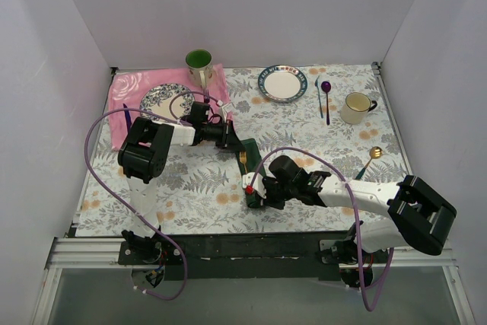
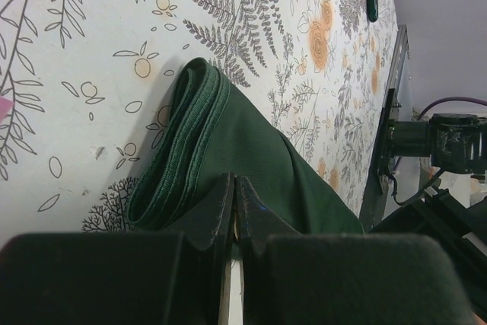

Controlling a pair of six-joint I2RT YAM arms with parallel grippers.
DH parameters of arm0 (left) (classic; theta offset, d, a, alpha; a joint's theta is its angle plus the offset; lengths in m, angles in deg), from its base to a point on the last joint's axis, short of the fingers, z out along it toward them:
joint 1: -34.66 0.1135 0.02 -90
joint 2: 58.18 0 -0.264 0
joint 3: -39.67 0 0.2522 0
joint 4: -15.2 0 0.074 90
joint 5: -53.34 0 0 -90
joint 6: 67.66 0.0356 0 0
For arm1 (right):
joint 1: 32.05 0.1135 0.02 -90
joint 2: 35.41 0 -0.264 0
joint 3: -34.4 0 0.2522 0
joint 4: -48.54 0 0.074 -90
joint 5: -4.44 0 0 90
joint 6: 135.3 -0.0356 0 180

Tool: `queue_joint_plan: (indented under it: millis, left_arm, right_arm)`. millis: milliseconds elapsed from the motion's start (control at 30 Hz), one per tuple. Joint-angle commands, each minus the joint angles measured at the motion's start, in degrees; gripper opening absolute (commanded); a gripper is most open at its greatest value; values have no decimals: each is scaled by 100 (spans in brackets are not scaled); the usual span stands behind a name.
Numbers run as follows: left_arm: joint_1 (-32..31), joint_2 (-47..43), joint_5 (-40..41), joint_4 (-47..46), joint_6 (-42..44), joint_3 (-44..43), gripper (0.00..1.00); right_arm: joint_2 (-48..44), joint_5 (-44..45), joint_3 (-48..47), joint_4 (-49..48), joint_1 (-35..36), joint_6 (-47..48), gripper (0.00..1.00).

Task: Fold the napkin into a case and place the utensils inside
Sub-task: Insert the fork into the folded napkin.

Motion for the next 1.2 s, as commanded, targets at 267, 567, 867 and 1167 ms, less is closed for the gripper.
queue_joint_plan:
  millis: [267, 567, 867, 1167]
  left_arm:
    - [-75, -604, -44, -113, -70, 97, 15]
    - [-31, -875, 298, 449, 281, -334, 44]
    - [206, -1105, 659, 783, 597, -790, 69]
    - [461, -2165, 1089, 1091, 1273, -879, 82]
  right_arm:
    - [-7, 66, -63, -77, 20, -6, 1]
    - [-217, -66, -414, 222, 20, -24, 2]
    - [-674, -672, -537, 1057, 72, 670, 31]
    - [-1947, 632, -1021, 1751, 29, -250, 55]
